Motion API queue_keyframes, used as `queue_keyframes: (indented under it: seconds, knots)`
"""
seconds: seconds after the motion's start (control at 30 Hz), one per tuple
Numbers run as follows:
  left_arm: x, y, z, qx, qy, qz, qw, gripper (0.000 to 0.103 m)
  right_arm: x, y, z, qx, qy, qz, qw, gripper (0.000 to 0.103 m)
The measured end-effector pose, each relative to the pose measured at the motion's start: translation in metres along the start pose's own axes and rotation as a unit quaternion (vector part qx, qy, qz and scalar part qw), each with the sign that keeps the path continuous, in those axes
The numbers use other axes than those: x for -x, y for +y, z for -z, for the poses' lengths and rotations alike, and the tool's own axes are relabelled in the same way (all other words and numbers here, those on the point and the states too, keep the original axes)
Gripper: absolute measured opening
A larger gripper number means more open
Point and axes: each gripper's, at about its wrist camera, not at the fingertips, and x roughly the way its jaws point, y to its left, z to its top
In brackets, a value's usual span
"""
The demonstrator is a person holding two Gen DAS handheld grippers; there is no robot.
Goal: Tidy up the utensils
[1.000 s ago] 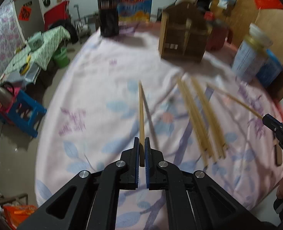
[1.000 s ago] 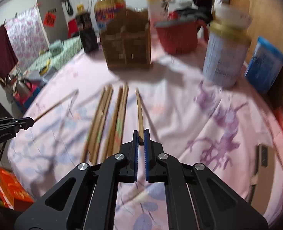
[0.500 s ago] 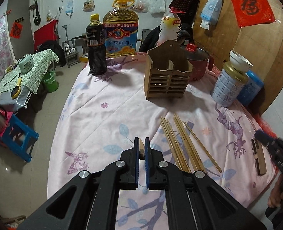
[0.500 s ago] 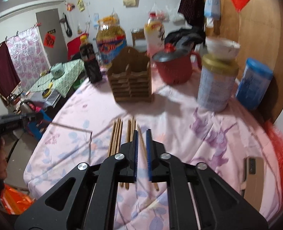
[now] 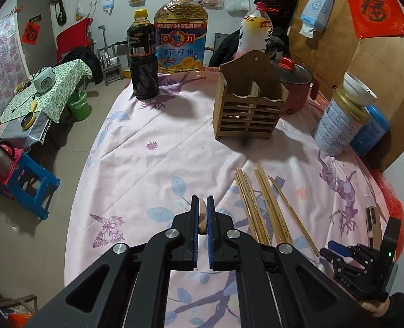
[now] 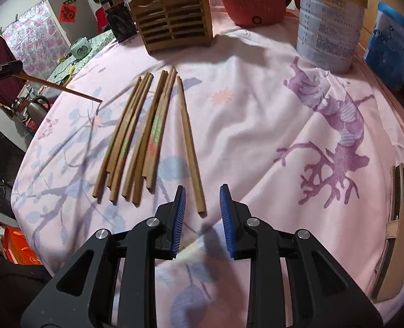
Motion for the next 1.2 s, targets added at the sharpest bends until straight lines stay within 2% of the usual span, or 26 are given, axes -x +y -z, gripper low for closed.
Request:
queue_keyframes:
  seconds: [0.13, 0.2, 0.27, 0.33, 0.4, 0.5, 0.67, 0.93, 1.07, 1.2]
  knots:
    - [-0.001, -0.006, -0.002, -0.008, 0.000, -0.008, 0.9999, 0.006, -0.005, 0.000, 0.009, -0.001, 0.006, -0.019, 1.000, 0.027]
    - [-0.001, -0.007, -0.002, -0.010, 0.001, -0.010, 0.9999, 0.006, -0.012, 0.002, 0.012, 0.005, 0.012, -0.011, 1.000, 0.025]
    - [-0.001, -0.008, -0.002, -0.010, 0.001, -0.011, 0.9999, 0.006, -0.013, 0.004, 0.016, 0.012, -0.005, 0.002, 1.000, 0.019]
    - [-0.001, -0.009, -0.002, -0.012, 0.003, -0.013, 0.9998, 0.006, -0.013, 0.000, 0.016, 0.000, -0.007, -0.003, 1.000, 0.010]
    - [-0.001, -0.010, 0.000, -0.015, 0.003, -0.014, 0.9998, 0.006, -0.013, -0.006, 0.014, -0.016, -0.003, -0.014, 1.000, 0.008]
    - [-0.001, -0.010, 0.001, -0.018, 0.001, -0.014, 0.9997, 0.006, -0.010, -0.004, 0.014, -0.003, -0.009, 0.005, 1.000, 0.007]
    - [0.003, -0.009, 0.000, -0.013, -0.002, -0.014, 0.9998, 0.006, 0.036, 0.002, -0.005, 0.000, -0.071, 0.014, 0.997, 0.007]
    - [0.026, -0.008, -0.021, -0.018, -0.037, 0.008, 0.9991, 0.006, 0.133, 0.012, -0.058, 0.010, -0.201, 0.037, 0.979, 0.006]
    - [0.032, -0.015, -0.032, -0.027, -0.047, 0.025, 0.9982, 0.006, 0.155, 0.013, -0.070, -0.010, -0.225, 0.031, 0.974, 0.006]
    - [0.037, -0.025, -0.046, -0.043, -0.056, 0.039, 0.9968, 0.006, 0.164, 0.017, -0.069, -0.015, -0.230, 0.031, 0.973, 0.006]
